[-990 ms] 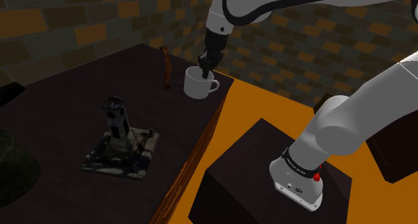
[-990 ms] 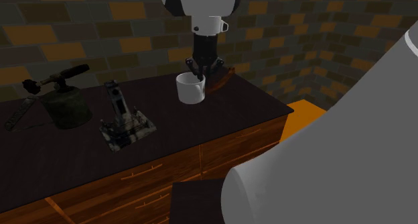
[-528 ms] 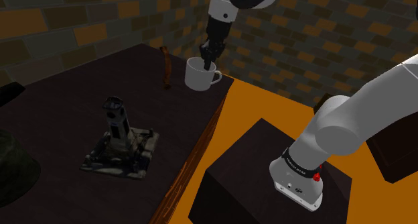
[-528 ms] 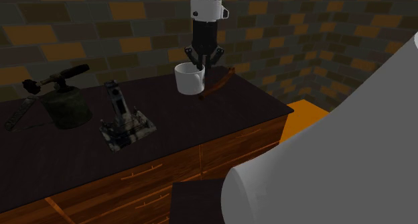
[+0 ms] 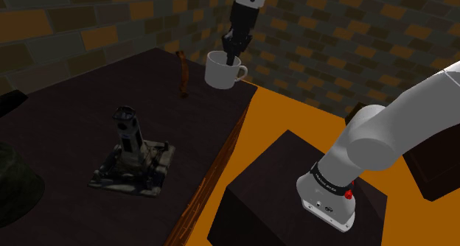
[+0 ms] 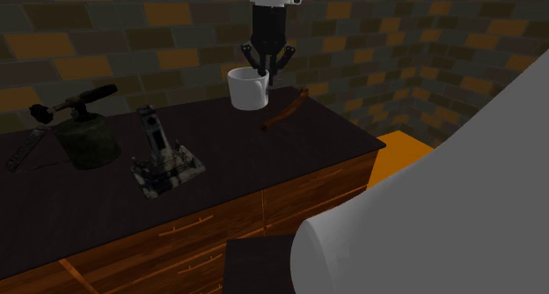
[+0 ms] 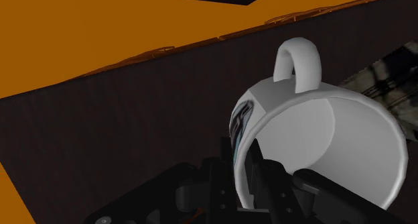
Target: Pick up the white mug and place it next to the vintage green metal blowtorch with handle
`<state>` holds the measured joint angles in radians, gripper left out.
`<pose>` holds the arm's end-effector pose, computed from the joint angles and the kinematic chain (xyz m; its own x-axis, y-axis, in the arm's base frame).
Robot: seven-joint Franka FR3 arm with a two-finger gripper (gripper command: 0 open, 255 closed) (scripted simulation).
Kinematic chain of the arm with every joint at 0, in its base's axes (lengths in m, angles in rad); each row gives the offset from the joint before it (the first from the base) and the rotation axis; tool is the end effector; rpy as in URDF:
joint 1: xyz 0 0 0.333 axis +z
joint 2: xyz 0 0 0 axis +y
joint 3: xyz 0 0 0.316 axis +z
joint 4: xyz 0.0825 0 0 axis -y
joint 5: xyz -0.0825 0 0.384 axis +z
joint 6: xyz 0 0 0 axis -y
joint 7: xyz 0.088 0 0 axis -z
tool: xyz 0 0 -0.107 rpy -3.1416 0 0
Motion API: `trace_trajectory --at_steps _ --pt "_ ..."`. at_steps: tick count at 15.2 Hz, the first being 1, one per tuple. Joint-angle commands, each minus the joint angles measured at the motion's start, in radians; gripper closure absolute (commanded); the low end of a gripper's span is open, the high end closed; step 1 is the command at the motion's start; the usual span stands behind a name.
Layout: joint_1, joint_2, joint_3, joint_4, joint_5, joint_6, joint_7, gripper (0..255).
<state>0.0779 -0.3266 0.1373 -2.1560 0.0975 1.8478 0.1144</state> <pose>0.4464 0.1111 0.5335 0.9977 0.0677 0.0096 0.0681 -0.9963 -0.0517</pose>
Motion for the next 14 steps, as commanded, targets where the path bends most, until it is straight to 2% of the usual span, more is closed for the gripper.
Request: trace_trajectory --at_steps 1,14 --pt "0.000 -0.002 -0.001 0.028 -0.001 -0.030 0.002 255" --pt "-0.003 0.011 -0.006 0.211 -0.006 -0.200 0.012 255"
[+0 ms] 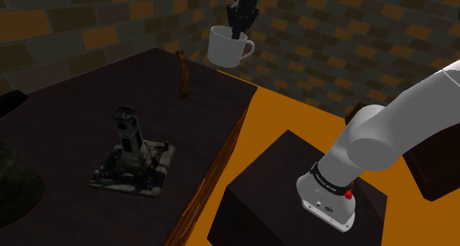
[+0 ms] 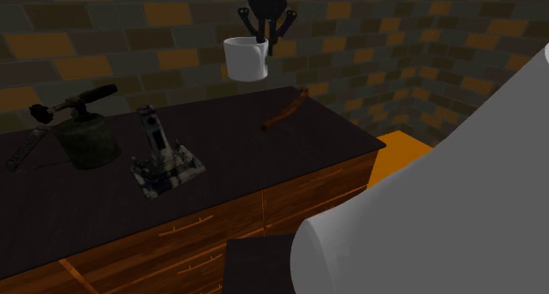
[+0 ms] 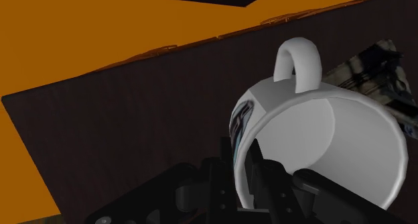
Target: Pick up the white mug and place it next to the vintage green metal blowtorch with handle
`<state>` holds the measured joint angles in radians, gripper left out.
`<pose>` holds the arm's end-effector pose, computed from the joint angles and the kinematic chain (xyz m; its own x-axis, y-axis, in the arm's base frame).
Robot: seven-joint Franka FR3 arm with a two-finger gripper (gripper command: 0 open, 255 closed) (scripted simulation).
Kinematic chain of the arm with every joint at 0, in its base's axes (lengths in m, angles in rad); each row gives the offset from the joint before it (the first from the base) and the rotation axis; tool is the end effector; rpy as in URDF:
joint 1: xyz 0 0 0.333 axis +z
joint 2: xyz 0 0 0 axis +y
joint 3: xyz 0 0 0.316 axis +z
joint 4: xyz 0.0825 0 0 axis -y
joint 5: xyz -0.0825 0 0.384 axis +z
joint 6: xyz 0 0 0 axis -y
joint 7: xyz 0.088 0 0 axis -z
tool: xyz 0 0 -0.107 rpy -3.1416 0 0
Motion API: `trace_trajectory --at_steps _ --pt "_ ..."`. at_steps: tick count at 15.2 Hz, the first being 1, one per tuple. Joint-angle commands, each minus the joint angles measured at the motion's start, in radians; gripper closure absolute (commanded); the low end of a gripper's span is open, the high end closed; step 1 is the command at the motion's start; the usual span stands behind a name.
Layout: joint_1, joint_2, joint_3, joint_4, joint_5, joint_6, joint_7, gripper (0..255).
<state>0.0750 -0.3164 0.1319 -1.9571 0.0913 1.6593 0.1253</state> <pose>0.4464 0.1114 0.6077 0.9977 0.0678 0.0096 0.0682 -0.9963 -0.0517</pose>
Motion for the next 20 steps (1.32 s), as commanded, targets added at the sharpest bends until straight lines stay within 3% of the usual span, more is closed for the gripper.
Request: trace_trajectory --at_steps 1,12,20 --pt "0.009 0.001 0.016 0.013 0.004 -0.010 0.025 255" --pt "0.105 0.077 0.202 0.096 0.030 0.004 0.303 255" --pt "0.177 0.222 0.340 0.247 -0.013 0.005 0.524 255"
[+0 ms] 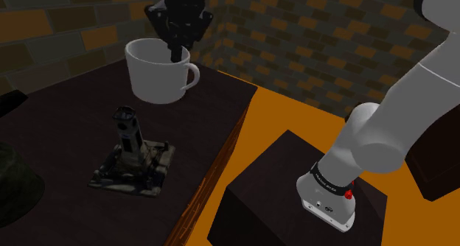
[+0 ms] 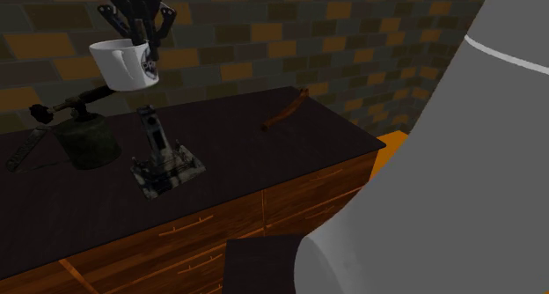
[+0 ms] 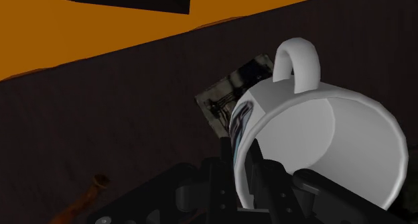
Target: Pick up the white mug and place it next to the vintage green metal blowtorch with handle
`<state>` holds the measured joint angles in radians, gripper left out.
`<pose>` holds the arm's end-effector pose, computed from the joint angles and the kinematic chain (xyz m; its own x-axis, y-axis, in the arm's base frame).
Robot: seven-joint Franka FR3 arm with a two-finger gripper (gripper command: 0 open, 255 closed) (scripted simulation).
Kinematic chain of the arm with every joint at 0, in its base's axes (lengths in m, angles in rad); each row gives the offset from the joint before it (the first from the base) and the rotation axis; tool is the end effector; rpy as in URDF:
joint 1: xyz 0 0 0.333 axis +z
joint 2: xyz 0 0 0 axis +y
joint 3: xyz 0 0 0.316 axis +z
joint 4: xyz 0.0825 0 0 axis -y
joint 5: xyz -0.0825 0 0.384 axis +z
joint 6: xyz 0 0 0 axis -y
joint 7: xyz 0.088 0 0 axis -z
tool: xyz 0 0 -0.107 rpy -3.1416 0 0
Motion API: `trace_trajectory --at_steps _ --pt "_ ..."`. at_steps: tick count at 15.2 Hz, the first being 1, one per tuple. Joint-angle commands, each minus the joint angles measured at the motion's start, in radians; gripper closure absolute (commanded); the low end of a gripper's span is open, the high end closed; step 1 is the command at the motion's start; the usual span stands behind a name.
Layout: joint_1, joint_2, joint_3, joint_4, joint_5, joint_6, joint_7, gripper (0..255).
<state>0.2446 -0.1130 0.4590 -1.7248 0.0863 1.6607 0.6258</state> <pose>0.3903 0.3590 0.6139 0.9975 0.0698 0.0090 0.0701 -0.9962 -0.0512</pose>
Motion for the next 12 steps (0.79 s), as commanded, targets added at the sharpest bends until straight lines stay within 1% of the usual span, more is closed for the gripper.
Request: trace_trajectory --at_steps 1,4,7,10,12 --pt "0.018 0.043 0.030 0.040 -0.019 0.002 0.053 255" --pt "0.057 0.124 0.077 0.124 -0.061 -0.008 0.143 255" --pt "0.109 0.220 0.118 0.225 -0.118 -0.027 0.234 255" --pt "0.177 0.329 0.148 0.348 -0.186 -0.059 0.322 255" --pt "0.235 0.409 0.160 0.446 -0.237 -0.089 0.376 255"
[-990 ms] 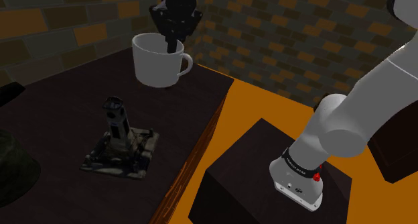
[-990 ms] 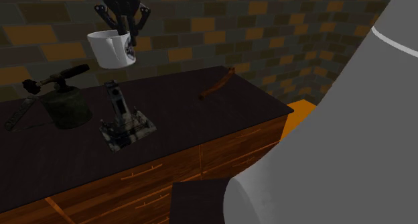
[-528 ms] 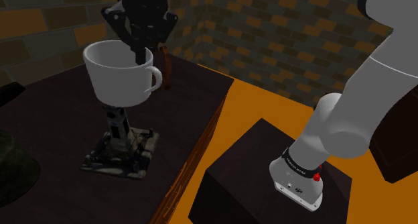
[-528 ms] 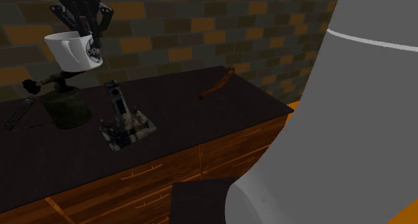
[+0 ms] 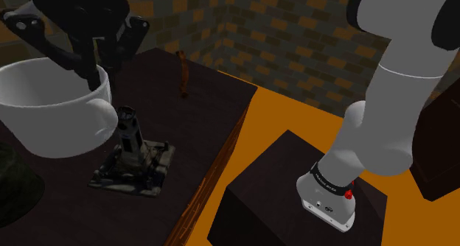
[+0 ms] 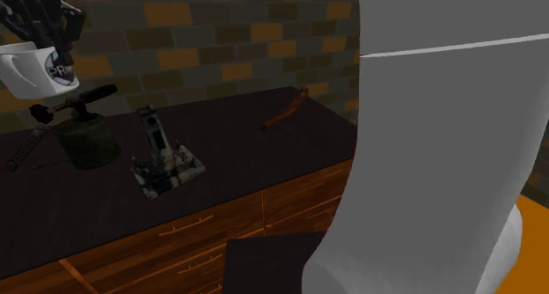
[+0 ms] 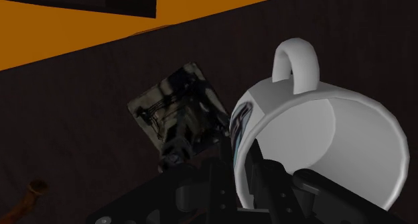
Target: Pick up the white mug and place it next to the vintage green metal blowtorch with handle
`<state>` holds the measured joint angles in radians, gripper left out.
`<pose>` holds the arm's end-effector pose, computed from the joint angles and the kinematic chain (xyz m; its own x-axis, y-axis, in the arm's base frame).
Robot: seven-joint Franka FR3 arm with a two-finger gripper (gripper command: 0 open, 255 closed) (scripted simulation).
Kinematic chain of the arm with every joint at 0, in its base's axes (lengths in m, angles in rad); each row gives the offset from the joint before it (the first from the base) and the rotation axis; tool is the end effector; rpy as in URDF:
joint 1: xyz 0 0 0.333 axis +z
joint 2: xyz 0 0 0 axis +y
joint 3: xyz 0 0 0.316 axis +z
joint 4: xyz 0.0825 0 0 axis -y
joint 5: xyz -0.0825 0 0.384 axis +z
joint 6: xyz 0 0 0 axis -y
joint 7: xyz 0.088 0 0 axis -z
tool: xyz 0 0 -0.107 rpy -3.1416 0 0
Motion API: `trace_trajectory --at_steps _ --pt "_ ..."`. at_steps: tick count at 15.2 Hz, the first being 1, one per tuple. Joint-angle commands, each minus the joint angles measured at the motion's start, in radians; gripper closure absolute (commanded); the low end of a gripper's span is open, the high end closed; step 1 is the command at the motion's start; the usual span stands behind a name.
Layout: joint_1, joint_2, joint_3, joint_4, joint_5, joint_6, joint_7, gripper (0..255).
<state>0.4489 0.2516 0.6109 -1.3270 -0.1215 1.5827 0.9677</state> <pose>0.3575 0.5089 0.6150 0.9974 0.0719 0.0091 0.0723 -0.9960 -0.0517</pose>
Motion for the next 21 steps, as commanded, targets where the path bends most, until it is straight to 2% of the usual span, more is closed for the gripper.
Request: trace_trajectory --at_steps 1,5,6,7,9,12,21 --pt "0.065 0.087 0.011 0.103 -0.055 -0.030 0.059 255" --pt "0.236 0.287 0.000 0.398 -0.167 -0.140 0.137 255" --pt "0.296 0.354 -0.010 0.512 -0.201 -0.185 0.147 255" --pt "0.396 0.467 -0.035 0.722 -0.249 -0.271 0.144 255" --pt "0.344 0.408 -0.026 0.578 -0.219 -0.194 0.157 255" --pt "0.296 0.361 -0.013 0.447 -0.199 -0.117 0.166 255" --pt "0.222 0.297 0.001 0.206 -0.170 0.052 0.178 255"
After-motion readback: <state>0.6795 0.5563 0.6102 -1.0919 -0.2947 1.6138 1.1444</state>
